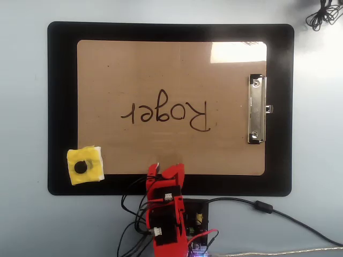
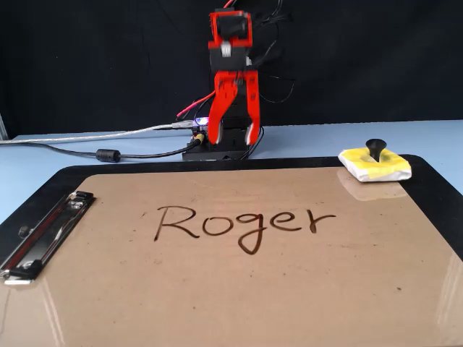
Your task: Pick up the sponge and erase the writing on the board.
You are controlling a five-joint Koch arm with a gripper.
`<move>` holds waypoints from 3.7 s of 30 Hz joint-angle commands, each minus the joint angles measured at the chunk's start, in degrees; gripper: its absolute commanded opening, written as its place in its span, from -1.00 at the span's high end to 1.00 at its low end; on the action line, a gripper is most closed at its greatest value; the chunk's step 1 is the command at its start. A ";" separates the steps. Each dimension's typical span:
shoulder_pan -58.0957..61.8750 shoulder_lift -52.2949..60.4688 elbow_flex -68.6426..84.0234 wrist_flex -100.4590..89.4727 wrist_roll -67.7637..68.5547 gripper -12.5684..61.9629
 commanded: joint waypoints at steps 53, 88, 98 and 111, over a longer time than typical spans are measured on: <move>-54.67 -38.76 21.88 -104.24 4.48 0.13; 36.47 -17.49 5.27 -59.15 29.79 0.88; 38.23 -23.82 15.56 -74.79 27.25 0.88; 32.96 -48.87 2.90 -94.39 17.40 0.88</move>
